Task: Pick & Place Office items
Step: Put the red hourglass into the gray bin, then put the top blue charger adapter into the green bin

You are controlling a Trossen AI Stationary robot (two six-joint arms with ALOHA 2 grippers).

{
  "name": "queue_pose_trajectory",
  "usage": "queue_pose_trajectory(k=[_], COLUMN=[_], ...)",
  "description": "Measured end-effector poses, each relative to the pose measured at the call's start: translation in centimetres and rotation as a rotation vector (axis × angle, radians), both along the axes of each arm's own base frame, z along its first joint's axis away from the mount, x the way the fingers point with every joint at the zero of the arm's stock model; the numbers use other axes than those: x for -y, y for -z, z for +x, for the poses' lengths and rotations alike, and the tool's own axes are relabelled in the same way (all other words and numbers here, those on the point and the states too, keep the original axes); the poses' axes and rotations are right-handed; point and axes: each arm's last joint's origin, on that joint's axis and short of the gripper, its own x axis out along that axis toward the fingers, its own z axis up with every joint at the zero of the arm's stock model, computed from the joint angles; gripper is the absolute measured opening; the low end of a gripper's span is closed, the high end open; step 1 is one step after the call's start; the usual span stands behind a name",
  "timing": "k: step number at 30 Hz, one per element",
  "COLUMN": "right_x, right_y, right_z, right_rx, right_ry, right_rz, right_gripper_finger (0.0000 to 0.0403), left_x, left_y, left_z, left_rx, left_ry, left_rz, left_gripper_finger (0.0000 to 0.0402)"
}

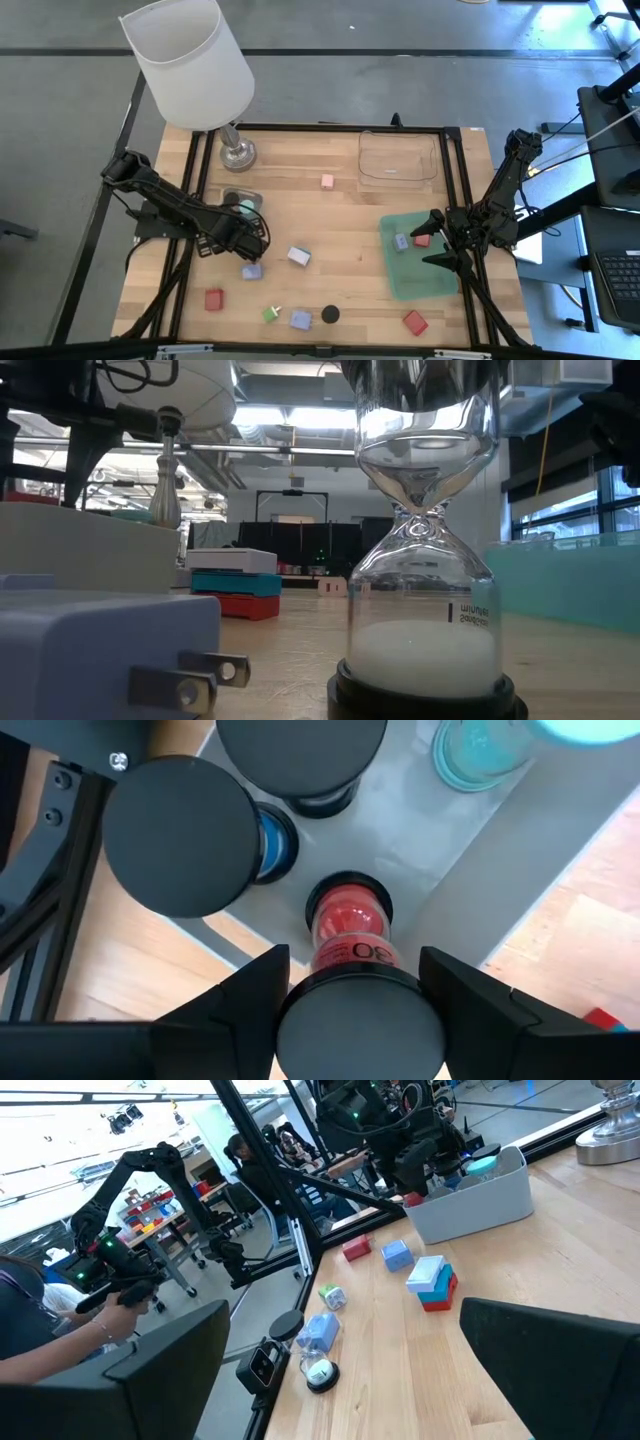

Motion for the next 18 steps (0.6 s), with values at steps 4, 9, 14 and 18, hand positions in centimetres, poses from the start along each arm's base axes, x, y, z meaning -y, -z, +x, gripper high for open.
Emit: queue_pose_trajectory(k=[4,9,14,18], right_x=[0.0,0.0,0.0,0.0], right_y=[0.01,0.0,0.0,0.0], right_z=[0.0,0.0,0.0,0.0], right_rx=[0.0,0.0,0.0,0.0], right_ry=[0.0,0.0,0.0,0.0], right_rz=[0.0,0.0,-0.001,0.0], right_gripper_finger=[0.04,0.04,0.04,0.04], left_x=[-0.08,-0.1,-0.17,-0.4], left_y=[-0.02,-0.03,-0.06,-0.47], left_z=[-0.17,-0.2,-0.19,-0.46], left_rx=[-0.018,-0.023,-0.019,0.0], left_ry=[0.0,0.016,0.015,0.017], left_rz=[0.009,0.009,0.015,0.036], left_gripper_finger=[0.0228,0.0261,0.0286,0.031])
